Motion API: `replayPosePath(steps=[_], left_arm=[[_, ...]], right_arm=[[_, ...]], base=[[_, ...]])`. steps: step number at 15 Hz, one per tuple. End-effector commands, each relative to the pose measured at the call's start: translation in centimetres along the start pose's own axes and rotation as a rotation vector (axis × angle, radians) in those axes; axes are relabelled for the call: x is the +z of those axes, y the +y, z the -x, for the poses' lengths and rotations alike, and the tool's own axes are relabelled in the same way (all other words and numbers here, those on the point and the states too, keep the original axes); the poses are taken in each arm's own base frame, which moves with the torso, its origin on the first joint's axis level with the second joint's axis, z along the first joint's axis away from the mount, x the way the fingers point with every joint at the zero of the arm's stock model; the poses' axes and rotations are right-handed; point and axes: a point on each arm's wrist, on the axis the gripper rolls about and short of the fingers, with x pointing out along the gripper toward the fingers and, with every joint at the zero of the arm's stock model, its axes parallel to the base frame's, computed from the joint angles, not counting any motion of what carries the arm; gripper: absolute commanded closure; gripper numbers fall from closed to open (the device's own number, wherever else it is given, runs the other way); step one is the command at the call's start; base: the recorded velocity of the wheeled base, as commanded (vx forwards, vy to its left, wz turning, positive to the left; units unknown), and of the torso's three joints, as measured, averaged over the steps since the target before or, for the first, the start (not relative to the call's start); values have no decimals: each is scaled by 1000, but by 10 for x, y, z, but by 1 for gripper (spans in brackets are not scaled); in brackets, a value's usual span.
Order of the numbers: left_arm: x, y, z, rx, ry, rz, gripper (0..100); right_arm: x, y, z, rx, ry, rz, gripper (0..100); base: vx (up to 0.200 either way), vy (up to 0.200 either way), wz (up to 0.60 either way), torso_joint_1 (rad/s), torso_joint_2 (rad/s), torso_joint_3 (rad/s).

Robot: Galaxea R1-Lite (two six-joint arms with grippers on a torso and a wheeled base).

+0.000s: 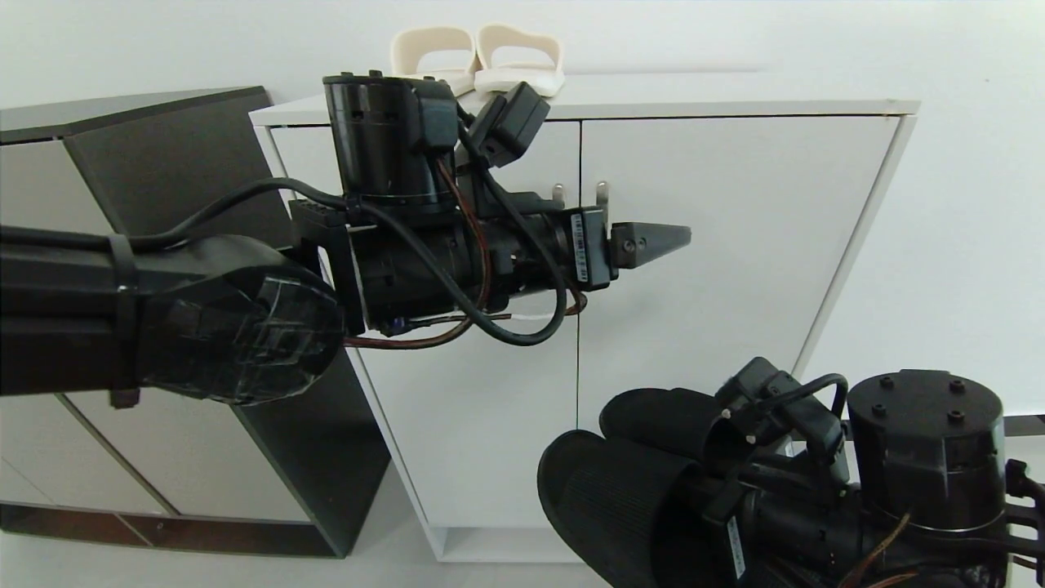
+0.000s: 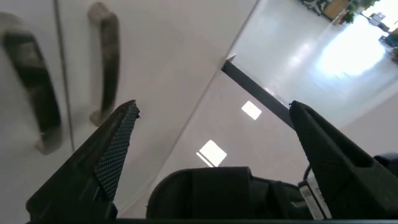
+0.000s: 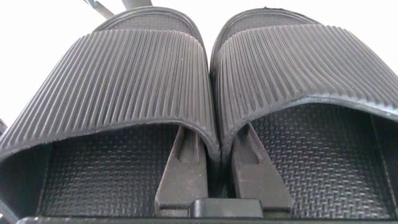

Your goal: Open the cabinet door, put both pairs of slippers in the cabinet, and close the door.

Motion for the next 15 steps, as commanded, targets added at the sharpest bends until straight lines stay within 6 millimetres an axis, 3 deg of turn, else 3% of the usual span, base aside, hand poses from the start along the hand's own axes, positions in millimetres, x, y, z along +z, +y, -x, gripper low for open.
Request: replayPosePath(steps=[1, 7, 13, 14, 15], left_arm=[[4, 8, -1, 33, -17, -2, 0], [9, 32, -24, 104, -54, -1, 0], [0, 45, -49, 107, -47, 19, 0], [0, 45, -49, 107, -47, 23, 100], [0, 46, -48, 108, -45, 29, 100]], right_arm=[[0, 0, 0, -1, -1, 0, 100], [-3, 0, 1, -1, 8, 1, 100], [-3, -1, 1, -1, 10, -1, 100], [-4, -1, 1, -2, 13, -1, 100], [-6, -1, 1, 4, 20, 1, 100]], base=[[0, 0, 0, 0, 0, 0], [0, 0, 0, 0, 0, 0], [0, 0, 0, 0, 0, 0], [0, 0, 0, 0, 0, 0], [0, 0, 0, 0, 0, 0]])
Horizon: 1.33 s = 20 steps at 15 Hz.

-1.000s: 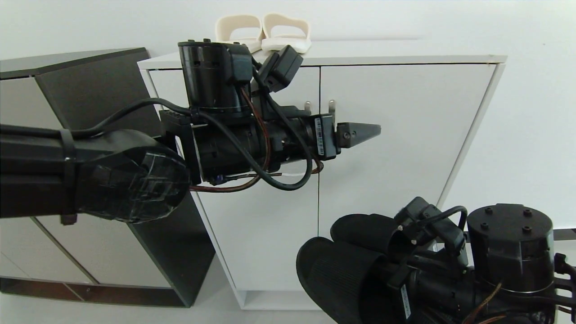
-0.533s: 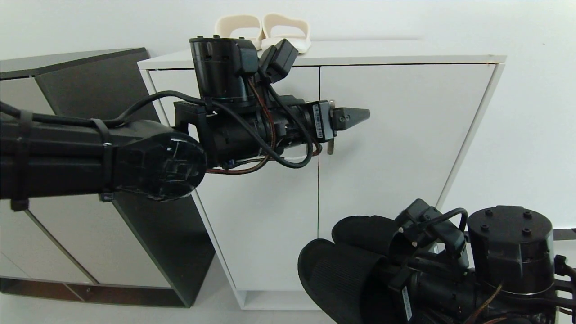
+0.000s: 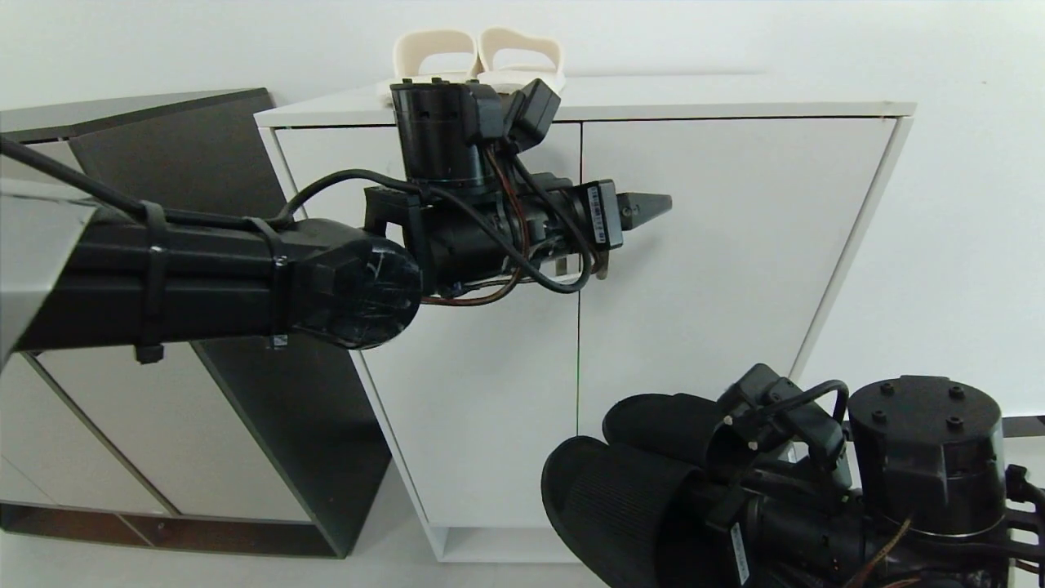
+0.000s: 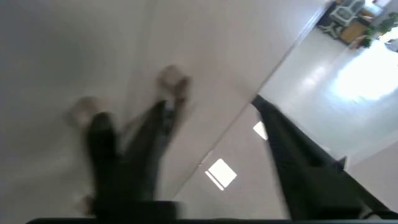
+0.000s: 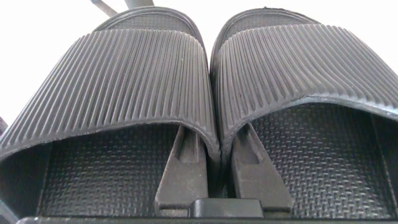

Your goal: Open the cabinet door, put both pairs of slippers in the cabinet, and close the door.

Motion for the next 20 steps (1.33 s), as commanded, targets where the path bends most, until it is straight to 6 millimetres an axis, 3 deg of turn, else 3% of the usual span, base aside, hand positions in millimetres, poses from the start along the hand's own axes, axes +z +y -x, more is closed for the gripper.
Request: replayPosePath(steps=[1, 4, 11, 18, 20], left_arm=[[-5, 1, -2, 0, 15, 6, 100], [-5, -8, 11, -15, 30, 4, 100], [-14, -74, 65, -152, 37, -20, 100], [-11, -81, 106, -109, 13, -51, 100], [-10, -77, 109, -101, 4, -64, 100]], right_arm=[[-2, 1, 1, 13, 4, 2, 100], [-4, 2, 15, 113, 3, 17, 100], [-12, 7, 37, 250, -7, 81, 100], [-16, 10, 36, 263, 18, 87, 100], [-19, 13, 35, 273, 34, 92, 100]], base=[[0, 0, 0, 0, 0, 0], [0, 0, 0, 0, 0, 0], [0, 0, 0, 0, 0, 0], [0, 0, 0, 0, 0, 0], [0, 0, 0, 0, 0, 0]])
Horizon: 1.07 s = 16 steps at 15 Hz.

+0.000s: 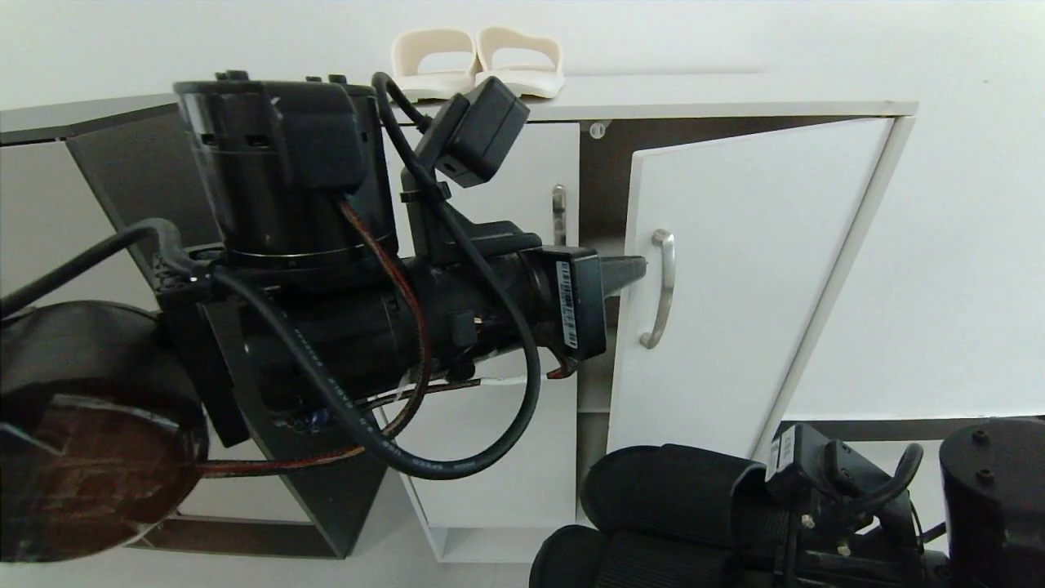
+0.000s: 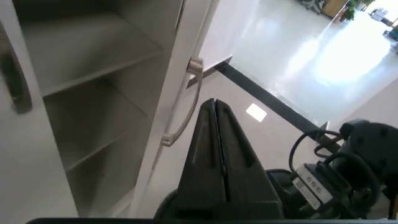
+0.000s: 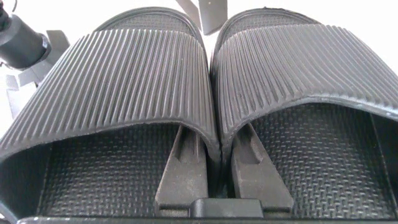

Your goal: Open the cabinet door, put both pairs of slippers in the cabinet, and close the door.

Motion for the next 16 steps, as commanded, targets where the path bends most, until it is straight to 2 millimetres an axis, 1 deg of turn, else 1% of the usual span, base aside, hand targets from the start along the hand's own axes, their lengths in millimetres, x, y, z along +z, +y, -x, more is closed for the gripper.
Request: replayPosePath(steps=[1, 4, 6, 7, 9, 10, 11, 13, 15, 16], left_arm=[[7, 12, 4, 32, -38, -8, 100], [3, 29, -13, 60, -86, -14, 100], [7, 40, -19, 86, -100, -17, 100], [10, 48, -29, 101, -109, -17, 100], [12, 56, -41, 110, -115, -18, 100], [12, 57, -46, 110, -115, -17, 100], [13, 61, -58, 113, -88, -8, 100], [13, 64, -70, 111, -90, -9, 100], [12, 66, -76, 110, -89, -9, 100], [11, 65, -77, 107, -87, -7, 100]], right_arm=[[-4, 4, -2, 16, 19, 5, 100], [-9, 8, -1, 32, 34, 11, 100], [-9, 8, 0, 32, 35, 11, 100], [-10, 8, -1, 32, 37, 10, 100], [-10, 8, -1, 32, 40, 10, 100], [-11, 8, -2, 32, 44, 9, 100], [-17, 7, -4, 31, 73, 15, 100], [-21, 7, -5, 33, 91, 36, 100], [-25, 9, -4, 43, 105, 49, 100], [-27, 11, -4, 48, 112, 52, 100]], base=[[0, 0, 0, 0, 0, 0], [0, 0, 0, 0, 0, 0], [0, 0, 0, 0, 0, 0], [0, 0, 0, 0, 0, 0], [0, 0, 0, 0, 0, 0], [0, 0, 0, 0, 0, 0], [0, 0, 0, 0, 0, 0], [0, 0, 0, 0, 0, 0], [0, 0, 0, 0, 0, 0], [-200, 0, 0, 7, 7, 2]])
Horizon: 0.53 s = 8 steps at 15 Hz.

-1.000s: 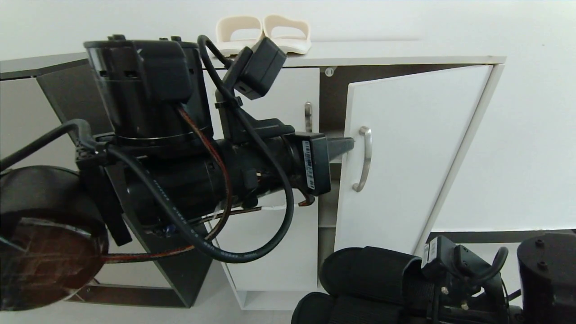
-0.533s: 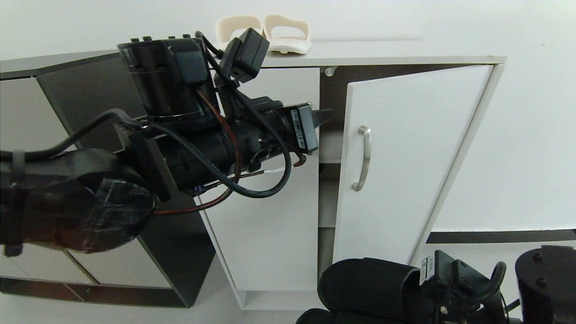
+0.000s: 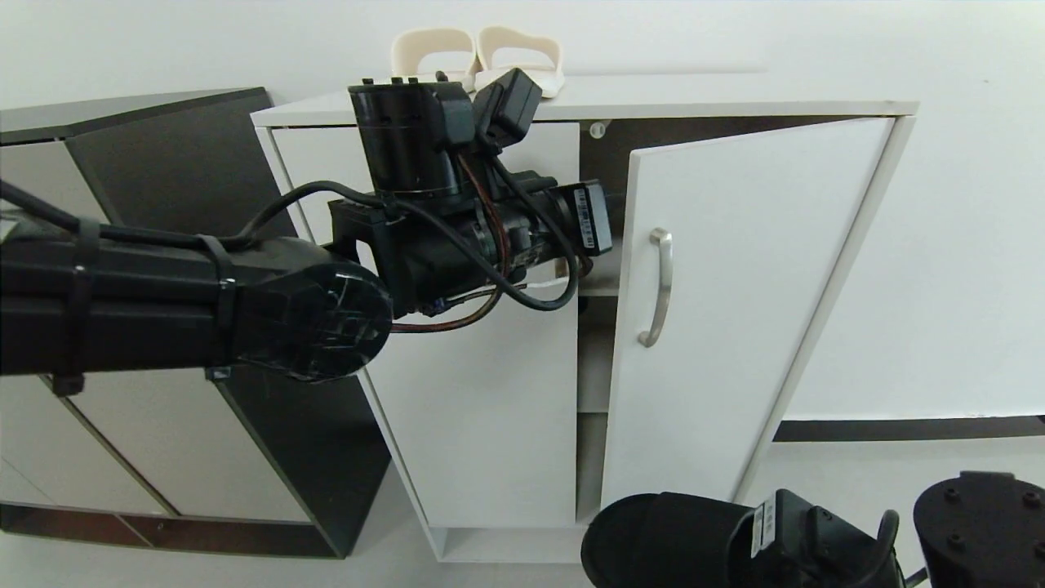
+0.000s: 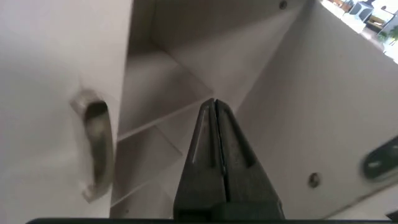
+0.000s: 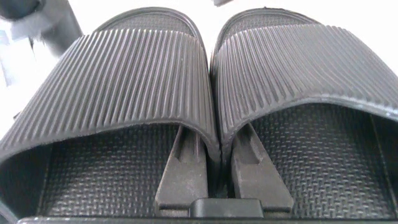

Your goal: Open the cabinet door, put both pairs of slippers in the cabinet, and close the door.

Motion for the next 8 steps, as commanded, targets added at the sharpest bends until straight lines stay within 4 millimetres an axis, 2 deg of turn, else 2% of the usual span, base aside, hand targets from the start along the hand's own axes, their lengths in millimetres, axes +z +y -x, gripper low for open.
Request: replayPosePath(steps=[1, 3, 5, 8], left_arm=[[-9, 0, -7, -3, 22, 5, 100], [-11, -8, -4, -21, 27, 6, 100], [-13, -30, 11, -73, 47, 12, 100], [-25, -75, 10, -224, 87, 10, 100]], right_arm=[[-7, 5, -1, 24, 29, 10, 100], [-11, 9, 0, 39, 41, 16, 100], [-16, 13, 3, 59, 51, 28, 100], [-18, 20, 5, 88, 53, 43, 100]], base=[[-200, 0, 0, 7, 2, 2], [-200, 0, 0, 10, 5, 0], [-200, 0, 0, 0, 0, -2], [-200, 0, 0, 2, -1, 1]])
